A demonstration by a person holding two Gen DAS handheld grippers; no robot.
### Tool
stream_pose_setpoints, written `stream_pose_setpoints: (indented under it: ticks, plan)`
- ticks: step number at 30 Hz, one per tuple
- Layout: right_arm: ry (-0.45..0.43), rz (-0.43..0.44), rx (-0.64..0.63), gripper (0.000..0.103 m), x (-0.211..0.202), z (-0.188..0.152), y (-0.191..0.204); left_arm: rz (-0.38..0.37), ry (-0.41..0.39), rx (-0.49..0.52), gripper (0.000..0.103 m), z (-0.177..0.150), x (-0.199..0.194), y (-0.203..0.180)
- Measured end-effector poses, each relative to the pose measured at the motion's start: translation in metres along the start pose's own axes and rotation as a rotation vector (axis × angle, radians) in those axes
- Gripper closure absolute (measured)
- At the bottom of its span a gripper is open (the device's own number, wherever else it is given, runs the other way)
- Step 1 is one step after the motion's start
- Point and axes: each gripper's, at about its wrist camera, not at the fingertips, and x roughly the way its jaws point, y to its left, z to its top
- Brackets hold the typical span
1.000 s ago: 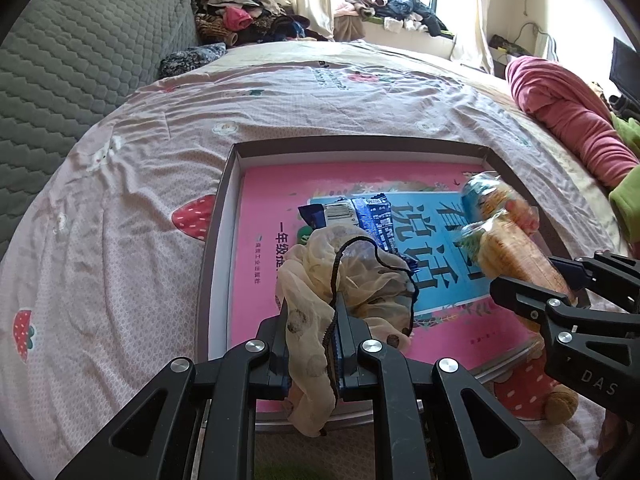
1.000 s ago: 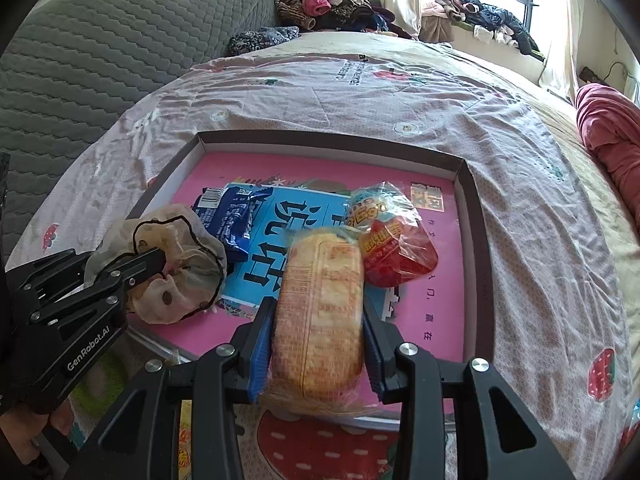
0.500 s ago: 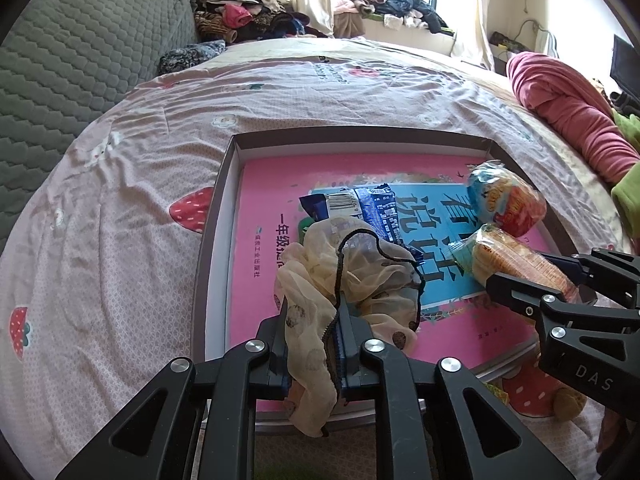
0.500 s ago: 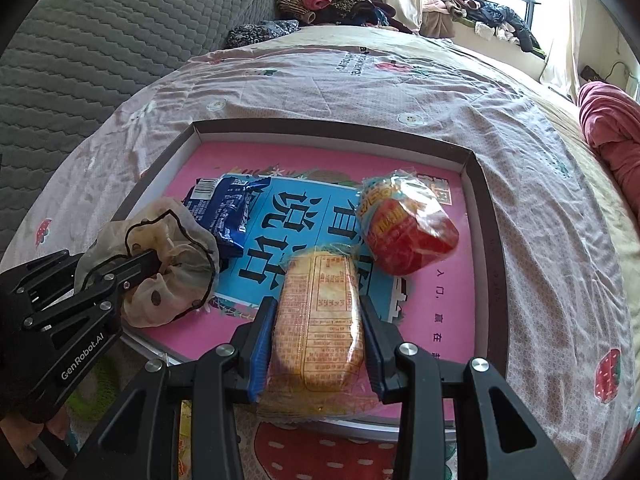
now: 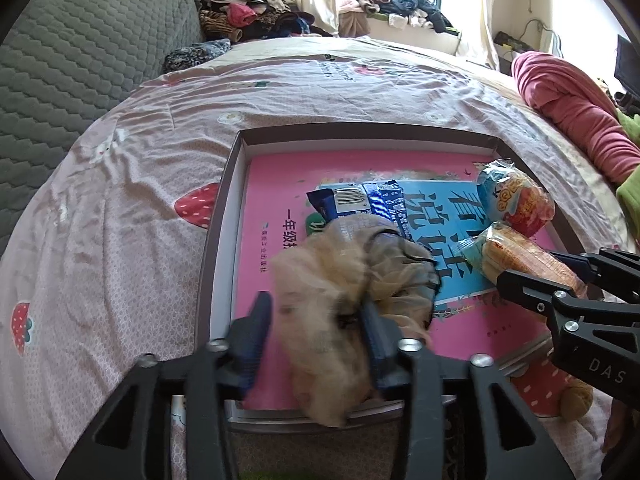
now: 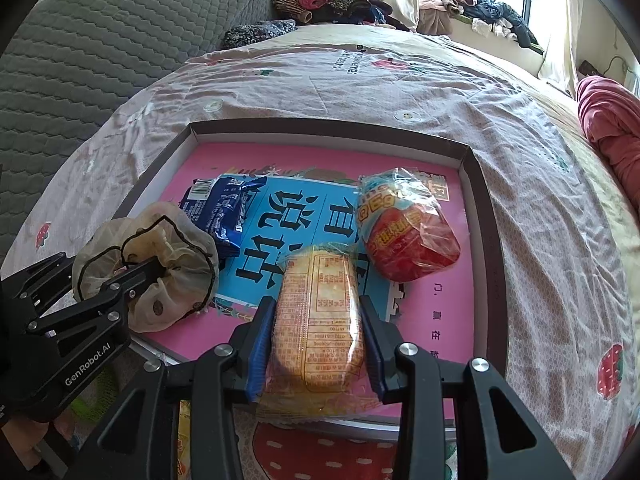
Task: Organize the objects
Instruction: 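Lower the scrunchie with the left gripper while the right gripper lowers the cake into the tray, then open both grippers to release the scrunchie and cake in the tray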
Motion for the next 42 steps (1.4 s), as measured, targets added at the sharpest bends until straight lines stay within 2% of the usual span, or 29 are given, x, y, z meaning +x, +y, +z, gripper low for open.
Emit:
stream_pose_setpoints:
  ticks: [7, 12, 16, 22, 33, 42]
  plan:
    - [0.009, -0.008, 0.004, 0.059, 0.001, -0.002, -0.001, 0.008, 0.007, 0.000, 0.043, 0.000, 0.000, 0.001]
    - [0.007, -0.013, 0.011, 0.051, -0.002, -0.002, -0.003, 0.018, 0.004, 0.001, 0.034, -0.001, -0.003, 0.002]
    - [0.000, -0.016, 0.011, 0.051, -0.007, -0.002, -0.003, 0.019, 0.007, 0.002, 0.029, -0.001, -0.004, 0.002]
    - [-0.003, -0.022, 0.011, 0.042, -0.014, -0.002, -0.002, 0.026, 0.009, -0.001, 0.026, -0.001, -0.008, 0.003]
    - [-0.021, -0.023, 0.011, 0.041, -0.031, -0.001, -0.001, 0.007, -0.018, -0.016, 0.022, 0.005, -0.028, 0.007]
    - [-0.040, -0.029, 0.014, 0.041, -0.051, 0.002, 0.000, 0.029, -0.054, -0.026, 0.021, 0.014, -0.051, 0.012]
